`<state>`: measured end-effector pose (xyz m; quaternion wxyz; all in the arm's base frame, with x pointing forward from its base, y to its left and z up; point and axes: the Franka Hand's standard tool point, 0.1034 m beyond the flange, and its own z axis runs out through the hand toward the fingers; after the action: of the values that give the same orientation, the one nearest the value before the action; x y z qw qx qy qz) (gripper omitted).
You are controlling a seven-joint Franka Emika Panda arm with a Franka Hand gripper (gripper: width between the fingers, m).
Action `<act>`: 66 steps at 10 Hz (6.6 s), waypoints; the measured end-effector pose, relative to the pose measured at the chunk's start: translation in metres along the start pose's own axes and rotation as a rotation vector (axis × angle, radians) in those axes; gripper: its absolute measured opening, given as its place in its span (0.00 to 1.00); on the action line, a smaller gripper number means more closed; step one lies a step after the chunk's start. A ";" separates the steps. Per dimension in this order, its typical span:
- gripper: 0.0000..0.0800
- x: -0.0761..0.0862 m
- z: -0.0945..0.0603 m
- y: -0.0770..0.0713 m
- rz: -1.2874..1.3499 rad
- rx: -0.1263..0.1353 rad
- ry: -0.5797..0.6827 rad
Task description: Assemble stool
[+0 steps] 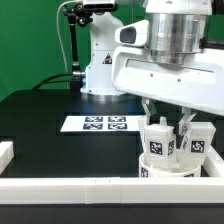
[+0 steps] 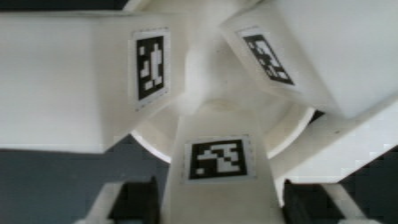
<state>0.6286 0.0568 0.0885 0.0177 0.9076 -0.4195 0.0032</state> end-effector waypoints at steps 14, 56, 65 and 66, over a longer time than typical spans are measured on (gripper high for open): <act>0.42 -0.033 0.001 -0.035 1.183 0.126 -0.178; 0.81 -0.016 0.001 -0.029 -1.726 -0.011 0.036; 0.42 -0.014 0.005 -0.025 -1.477 -0.008 0.029; 0.42 -0.014 0.005 -0.025 -1.386 -0.006 0.029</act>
Offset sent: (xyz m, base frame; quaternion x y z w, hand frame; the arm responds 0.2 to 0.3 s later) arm -0.0143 0.0080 -0.0065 0.0149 -0.0128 0.3122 0.9498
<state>0.6387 0.0837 0.0826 0.0239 0.9661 0.2572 0.0019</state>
